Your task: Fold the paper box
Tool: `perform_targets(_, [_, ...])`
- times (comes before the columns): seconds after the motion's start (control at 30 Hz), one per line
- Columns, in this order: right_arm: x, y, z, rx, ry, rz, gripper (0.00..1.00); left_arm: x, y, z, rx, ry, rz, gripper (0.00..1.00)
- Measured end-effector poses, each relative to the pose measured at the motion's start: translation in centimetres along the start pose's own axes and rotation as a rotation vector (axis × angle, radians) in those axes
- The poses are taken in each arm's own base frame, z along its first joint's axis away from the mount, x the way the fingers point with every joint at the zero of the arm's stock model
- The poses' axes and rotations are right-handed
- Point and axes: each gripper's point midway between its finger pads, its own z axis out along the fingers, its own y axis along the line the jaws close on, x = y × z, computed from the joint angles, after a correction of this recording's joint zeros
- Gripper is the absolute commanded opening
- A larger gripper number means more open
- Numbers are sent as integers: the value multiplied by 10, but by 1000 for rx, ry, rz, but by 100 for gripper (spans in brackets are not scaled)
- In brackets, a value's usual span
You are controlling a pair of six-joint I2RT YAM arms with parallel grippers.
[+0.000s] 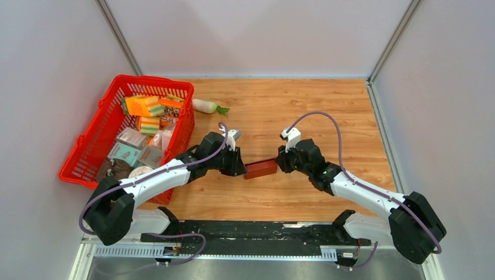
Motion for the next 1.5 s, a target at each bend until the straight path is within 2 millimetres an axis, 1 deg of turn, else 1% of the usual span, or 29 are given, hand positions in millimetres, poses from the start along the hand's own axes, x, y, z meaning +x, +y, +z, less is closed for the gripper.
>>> perform_targets(0.07, [-1,-1,0,4,-4,0,22,0,0,0,-1,1,0,28])
perform_targets(0.2, [-2,-4,1,21,-10,-1,12,1,1,1,-1,3,0,28])
perform_targets(0.47, [-3,-9,1,51,-16,-1,9,1,2,2,-5,9,-3,29])
perform_targets(0.6, [-3,-9,1,54,-16,-2,7,-3,0,2,-2,1,2,35])
perform_targets(0.63, [-3,-9,1,53,-16,-3,6,-4,-1,2,-2,-2,4,40])
perform_targets(0.73, [-3,-8,0,56,-16,-11,6,-6,-1,2,-6,-7,7,43])
perform_targets(0.9, [-8,-3,-4,51,-36,-17,5,-16,-2,4,-20,-23,10,42])
perform_targets(1.0, [-9,-1,-5,49,-41,-22,5,-24,0,9,-41,-34,11,37])
perform_targets(1.13, [-9,-1,-5,56,-40,-22,4,-22,7,13,-72,-27,6,33])
perform_targets(1.2, [-8,-1,-5,58,-39,-20,3,-21,9,15,-86,-22,6,33])
perform_targets(1.3, [-5,-1,-6,68,-24,-17,0,-20,9,17,-96,-22,13,32])
perform_targets(1.5, [-2,0,-6,100,42,16,0,-19,12,19,-115,-23,20,27])
